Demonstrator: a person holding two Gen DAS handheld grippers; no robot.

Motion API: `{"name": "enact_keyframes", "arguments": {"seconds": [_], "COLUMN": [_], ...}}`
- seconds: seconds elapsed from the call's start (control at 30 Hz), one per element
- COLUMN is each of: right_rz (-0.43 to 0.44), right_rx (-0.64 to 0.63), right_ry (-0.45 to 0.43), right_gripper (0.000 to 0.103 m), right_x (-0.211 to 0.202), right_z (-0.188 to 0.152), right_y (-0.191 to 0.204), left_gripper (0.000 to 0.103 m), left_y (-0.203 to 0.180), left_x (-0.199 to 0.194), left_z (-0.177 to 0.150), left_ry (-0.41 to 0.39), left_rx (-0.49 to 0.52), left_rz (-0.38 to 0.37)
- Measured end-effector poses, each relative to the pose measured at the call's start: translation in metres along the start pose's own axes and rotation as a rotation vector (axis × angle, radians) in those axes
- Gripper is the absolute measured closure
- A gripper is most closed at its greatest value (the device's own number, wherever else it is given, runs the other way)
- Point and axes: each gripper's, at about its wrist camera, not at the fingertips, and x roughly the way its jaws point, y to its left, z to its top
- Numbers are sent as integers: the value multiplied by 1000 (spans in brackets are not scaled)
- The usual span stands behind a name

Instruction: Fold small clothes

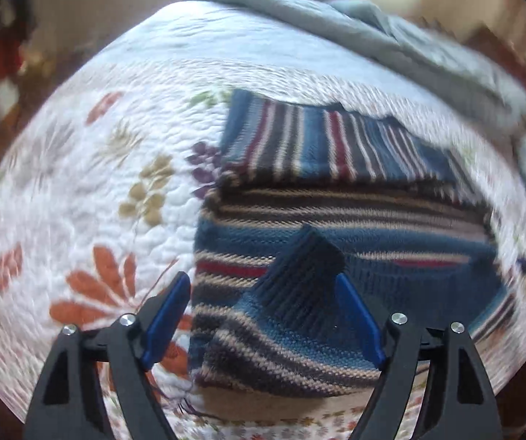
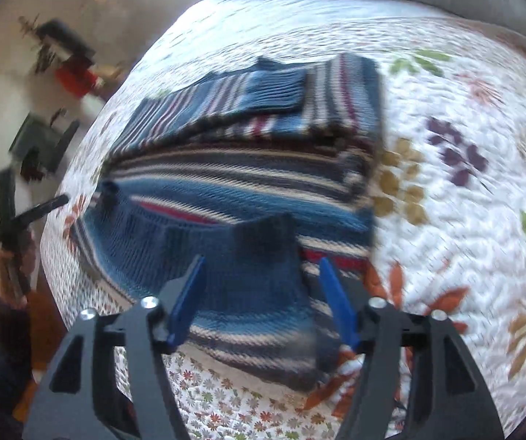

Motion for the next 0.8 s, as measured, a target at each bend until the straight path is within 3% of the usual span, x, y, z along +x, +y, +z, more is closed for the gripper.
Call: {"name": "enact_keyframes", "arguments": {"seconds": [0.2, 0.4, 0.47, 0.53, 0.57, 0.6, 0.67, 0.73, 0.8], "right_rz": [-5, 11, 11, 0, -2, 8, 31, 42, 43], "right_rx": [-53, -50, -56, -81, -94, -101, -91, -95, -96], "right_ry": [84, 139, 150, 159, 158, 160, 156, 130, 109], "right_gripper": [35, 35, 42, 66, 72, 93, 94, 94, 94], "right_x": [35, 61, 67, 71, 71, 70, 66, 58, 49], "right_z": [9, 14, 14, 13, 12, 11, 11, 9, 7], "right_y": [2, -4, -4, -2, -1, -1, -3, -2, 0], "left_gripper": [21, 21, 24, 36, 43, 59, 69, 88, 92], "left_y": [-27, -34, -39, -44, -45, -47, -46, -40, -36], "left_x": [34, 61, 69, 74, 75, 77, 76, 71, 63], "left_z": [5, 17, 18, 14, 12, 9, 5, 2, 0], "left_ry": [42, 86, 106, 117, 120, 124, 110, 99, 84], "left_rx": [214, 224, 225, 232, 241, 253, 251, 216, 180], "left_rz": [11, -101, -138, -151, -143, -127, -126, -150, -175]}}
